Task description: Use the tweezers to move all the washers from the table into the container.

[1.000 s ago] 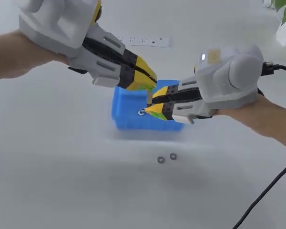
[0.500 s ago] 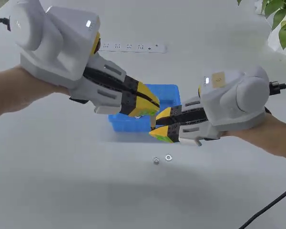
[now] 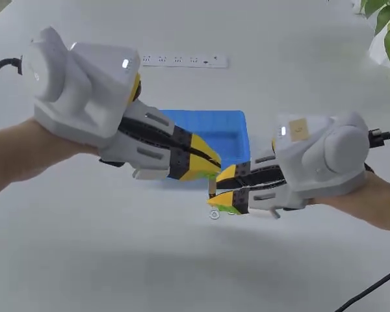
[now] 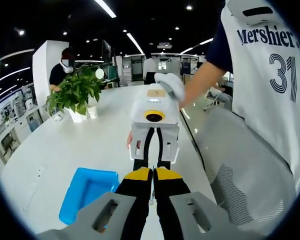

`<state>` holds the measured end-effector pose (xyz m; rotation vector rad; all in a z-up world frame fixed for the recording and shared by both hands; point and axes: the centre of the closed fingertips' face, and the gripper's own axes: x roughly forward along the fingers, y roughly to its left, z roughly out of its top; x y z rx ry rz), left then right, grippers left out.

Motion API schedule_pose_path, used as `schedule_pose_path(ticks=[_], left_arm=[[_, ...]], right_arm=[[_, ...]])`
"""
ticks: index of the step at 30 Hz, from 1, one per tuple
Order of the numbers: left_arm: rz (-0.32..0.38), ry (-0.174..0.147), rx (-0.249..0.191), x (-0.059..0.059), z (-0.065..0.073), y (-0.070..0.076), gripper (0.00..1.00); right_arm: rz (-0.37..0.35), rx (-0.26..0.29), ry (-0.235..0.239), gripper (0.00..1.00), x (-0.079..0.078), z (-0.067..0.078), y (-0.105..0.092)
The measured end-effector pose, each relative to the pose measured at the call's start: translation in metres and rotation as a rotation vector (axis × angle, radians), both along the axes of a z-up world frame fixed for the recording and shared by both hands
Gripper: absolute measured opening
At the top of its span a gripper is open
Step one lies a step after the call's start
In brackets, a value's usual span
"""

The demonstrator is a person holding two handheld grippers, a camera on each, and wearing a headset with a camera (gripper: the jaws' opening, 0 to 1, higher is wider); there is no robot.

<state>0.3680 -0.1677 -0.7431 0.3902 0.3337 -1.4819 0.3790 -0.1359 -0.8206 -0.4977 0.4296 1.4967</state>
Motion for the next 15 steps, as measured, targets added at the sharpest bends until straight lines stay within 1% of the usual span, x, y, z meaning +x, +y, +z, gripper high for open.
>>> schedule_pose_path(ticks=[3,7,8,11,15], left_arm=[[0.003,0.01,-0.004,-0.003,-0.004,-0.003,0.05],[0.008,0.015,-0.01,-0.006,-0.008,-0.005,0.05],[0.016,0.005,-0.008,-0.005,-0.01,-0.005,0.05],[0.024,0.002,-0.006,-0.005,-0.014,-0.006,0.05],[0.037,0.008,-0.006,-0.001,-0.019,-0.007,0.05]], right_arm=[[0.004,-0.005,0.008,0.14,-0.003,-0.004,-0.002],[0.006,-0.01,0.014,0.14,-0.006,-0.009,-0.005],[0.003,-0.01,0.016,0.14,-0.006,-0.01,-0.006],[-0.006,-0.007,0.02,0.14,-0.005,-0.011,-0.007],[-0.01,-0.004,0.028,0.14,-0.004,-0.014,-0.008]])
